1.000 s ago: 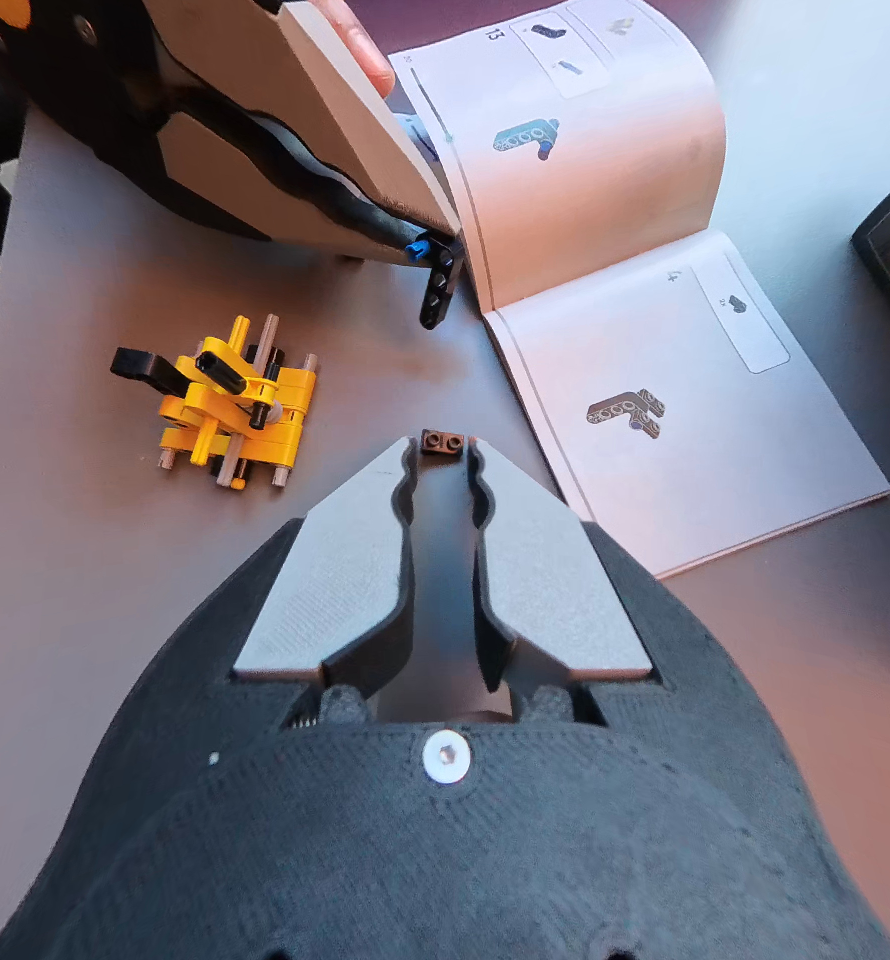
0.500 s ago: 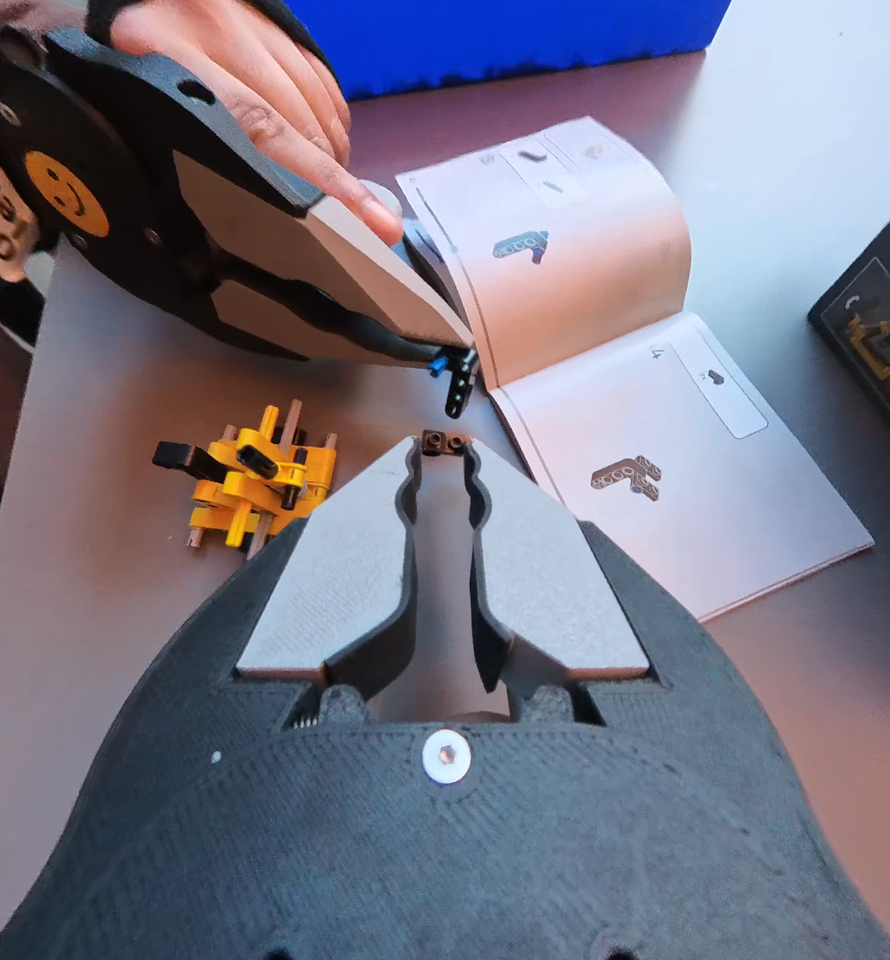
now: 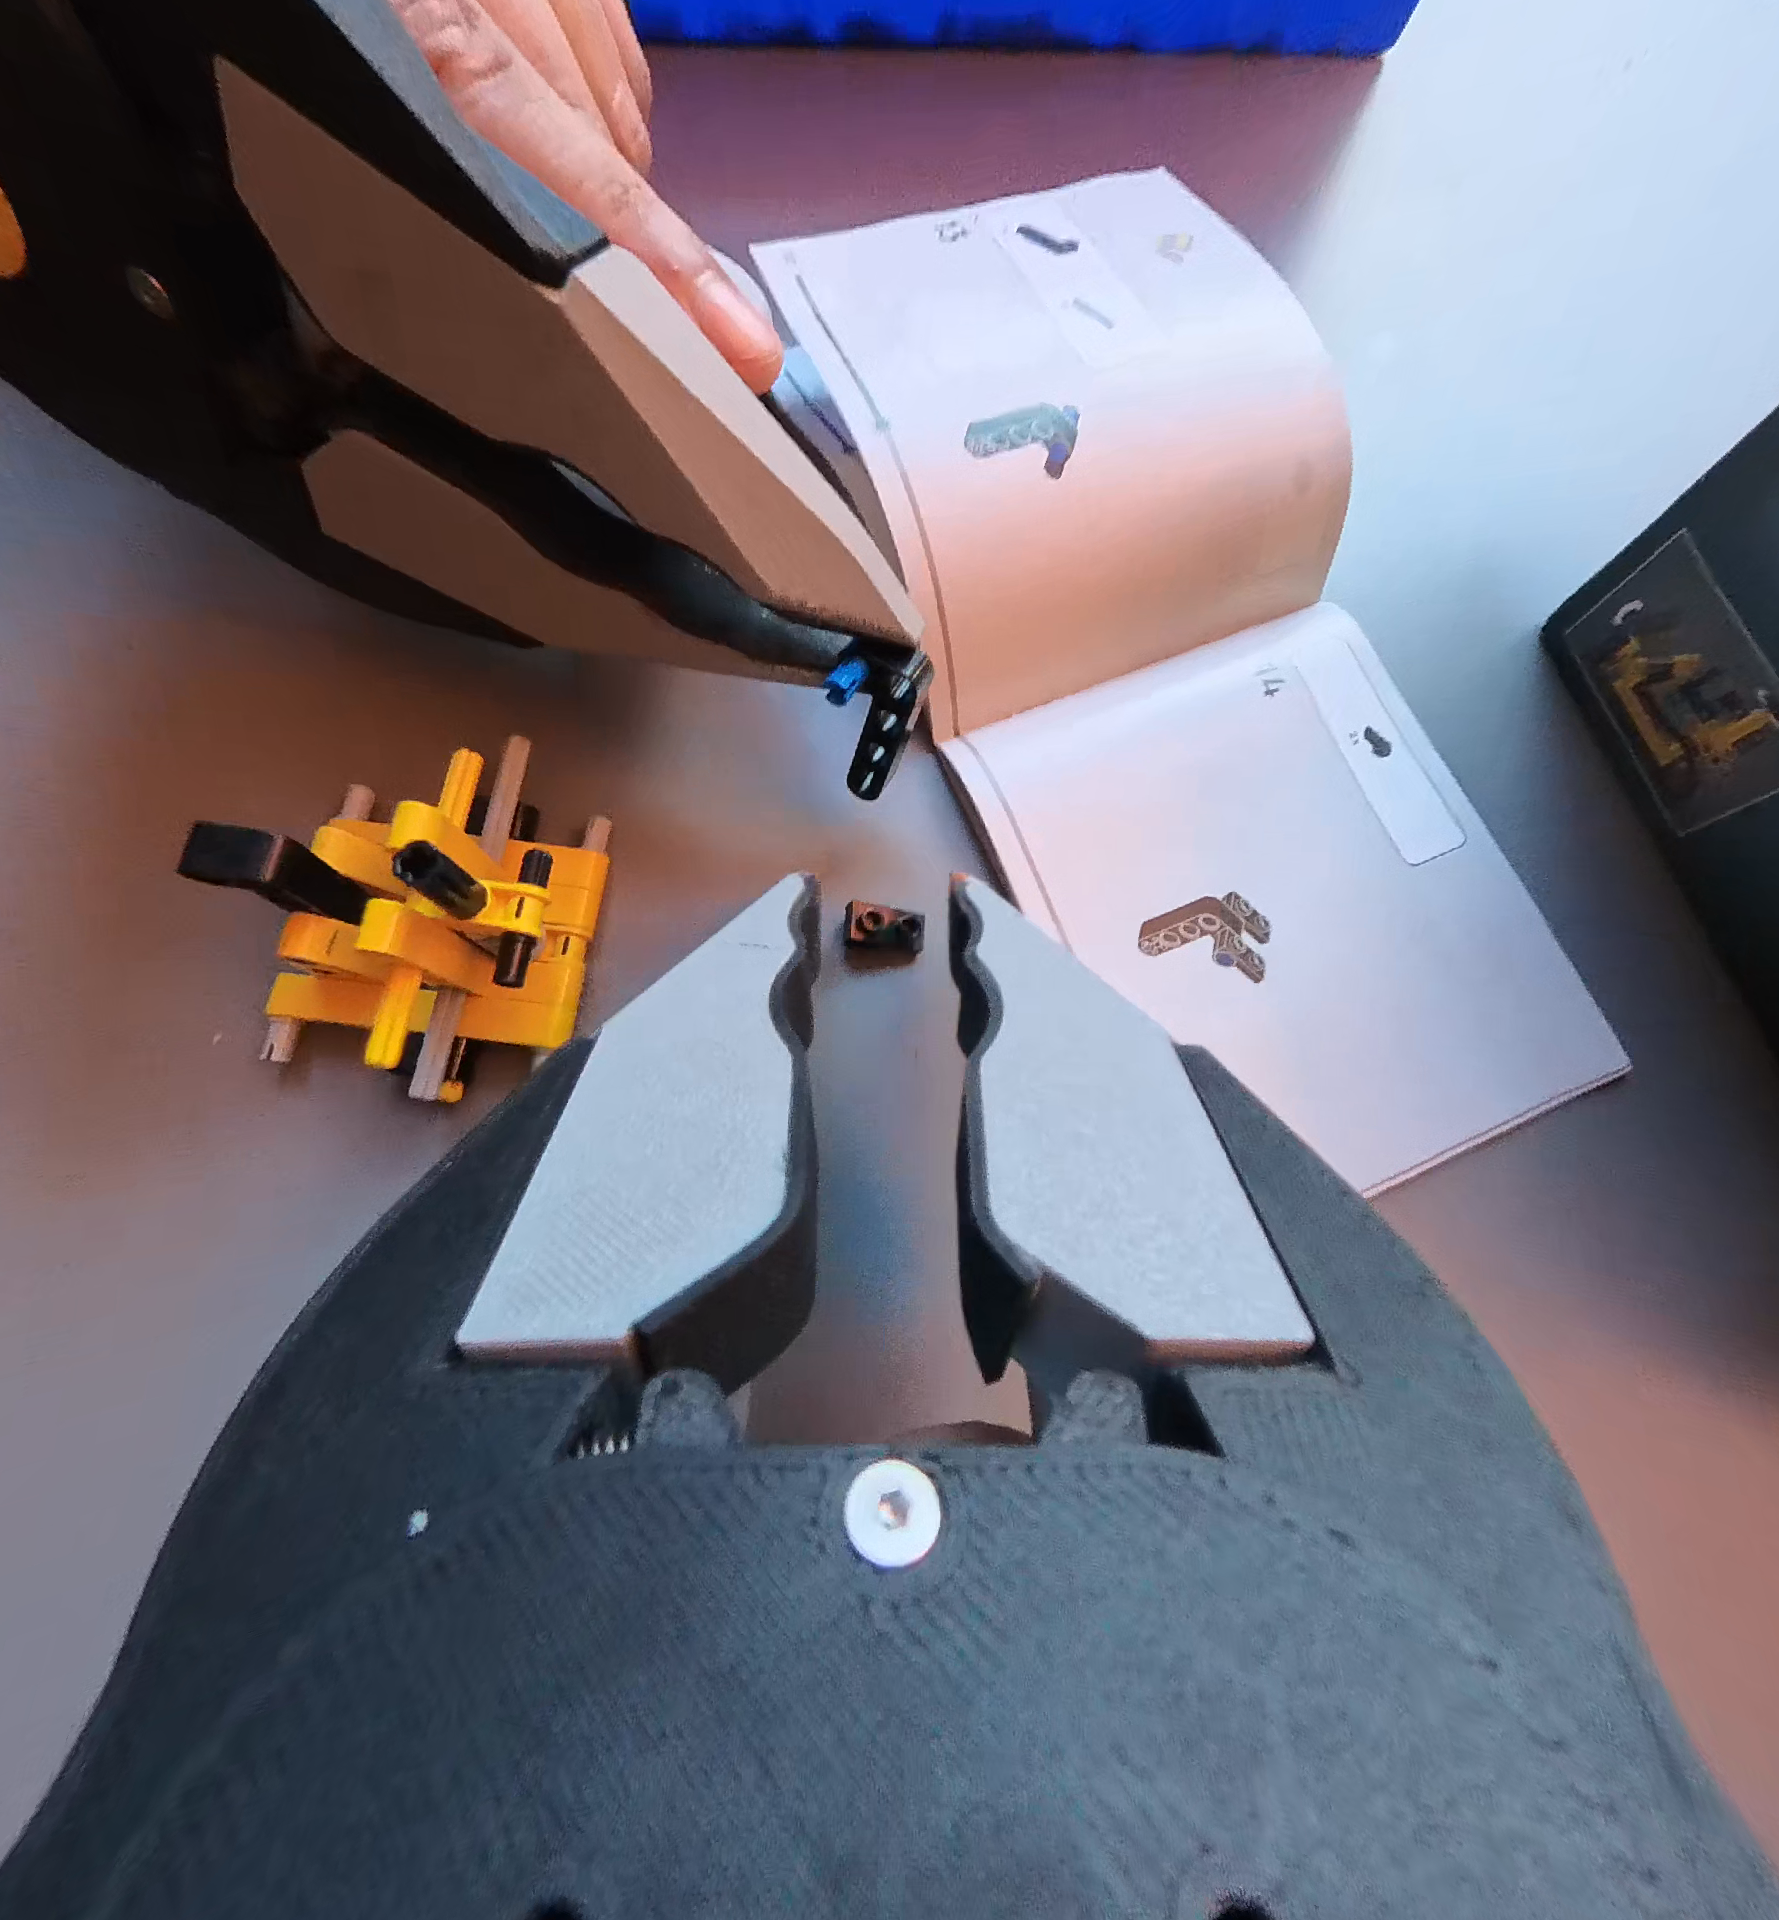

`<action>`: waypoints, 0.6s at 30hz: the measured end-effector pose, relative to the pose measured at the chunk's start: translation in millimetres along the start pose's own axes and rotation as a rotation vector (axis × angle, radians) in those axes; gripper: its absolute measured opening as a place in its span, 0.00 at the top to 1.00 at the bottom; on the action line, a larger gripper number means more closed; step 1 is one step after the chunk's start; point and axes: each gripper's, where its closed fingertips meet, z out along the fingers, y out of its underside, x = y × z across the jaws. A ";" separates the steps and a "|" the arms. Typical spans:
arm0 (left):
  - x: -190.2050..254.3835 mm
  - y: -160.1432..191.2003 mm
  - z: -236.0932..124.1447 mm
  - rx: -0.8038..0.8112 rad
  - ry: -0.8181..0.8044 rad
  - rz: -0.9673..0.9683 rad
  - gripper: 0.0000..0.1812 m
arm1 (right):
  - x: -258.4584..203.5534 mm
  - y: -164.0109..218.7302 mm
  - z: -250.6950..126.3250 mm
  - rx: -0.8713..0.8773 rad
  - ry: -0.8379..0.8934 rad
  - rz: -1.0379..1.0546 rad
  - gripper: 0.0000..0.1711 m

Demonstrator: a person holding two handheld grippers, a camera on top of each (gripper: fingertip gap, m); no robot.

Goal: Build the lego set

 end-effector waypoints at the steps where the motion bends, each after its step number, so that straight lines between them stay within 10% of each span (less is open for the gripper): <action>1: -0.7 -0.6 -0.4 0.002 -0.002 -0.002 0.97 | 0.7 -2.6 -0.4 0.012 0.009 -0.003 0.87; 18: -9.1 -17.4 -9.0 0.129 0.034 -0.222 0.97 | -9.2 -26.8 0.7 0.147 -0.045 0.037 0.97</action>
